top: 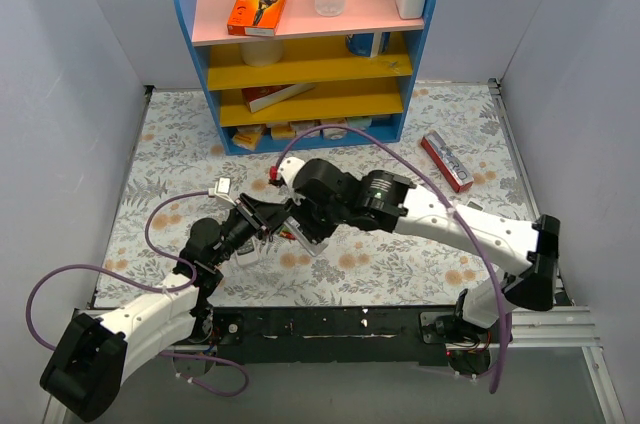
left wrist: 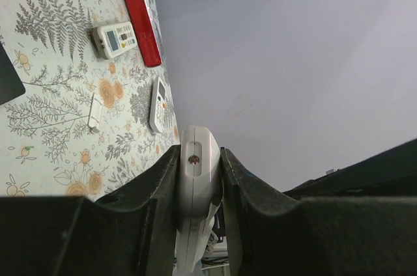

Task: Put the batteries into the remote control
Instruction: Load the battery into the remote control.

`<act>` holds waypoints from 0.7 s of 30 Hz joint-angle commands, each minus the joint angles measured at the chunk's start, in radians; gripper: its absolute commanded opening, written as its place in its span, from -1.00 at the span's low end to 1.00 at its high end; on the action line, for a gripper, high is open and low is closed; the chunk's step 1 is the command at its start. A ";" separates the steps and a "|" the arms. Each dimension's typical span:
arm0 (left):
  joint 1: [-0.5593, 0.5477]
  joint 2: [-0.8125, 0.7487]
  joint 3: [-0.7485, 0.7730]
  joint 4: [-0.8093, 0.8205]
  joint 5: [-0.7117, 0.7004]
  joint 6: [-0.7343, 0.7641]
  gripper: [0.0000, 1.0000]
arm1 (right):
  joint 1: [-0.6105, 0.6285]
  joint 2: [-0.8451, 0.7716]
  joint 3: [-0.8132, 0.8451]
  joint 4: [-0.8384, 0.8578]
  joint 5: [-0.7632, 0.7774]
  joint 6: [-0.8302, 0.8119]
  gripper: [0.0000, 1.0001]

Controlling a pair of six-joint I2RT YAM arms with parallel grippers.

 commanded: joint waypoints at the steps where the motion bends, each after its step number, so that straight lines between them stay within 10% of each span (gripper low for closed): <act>1: -0.005 0.007 0.012 0.005 0.039 -0.086 -1.00 | 0.005 -0.167 -0.076 0.047 -0.077 -0.319 -0.27; 10: -0.003 0.034 0.086 -0.045 0.102 -0.087 -1.00 | 0.005 -0.316 -0.311 0.134 -0.227 -0.738 -0.28; 21: -0.003 0.069 0.121 -0.036 0.138 -0.089 -1.00 | 0.005 -0.312 -0.340 0.222 -0.304 -0.842 -0.35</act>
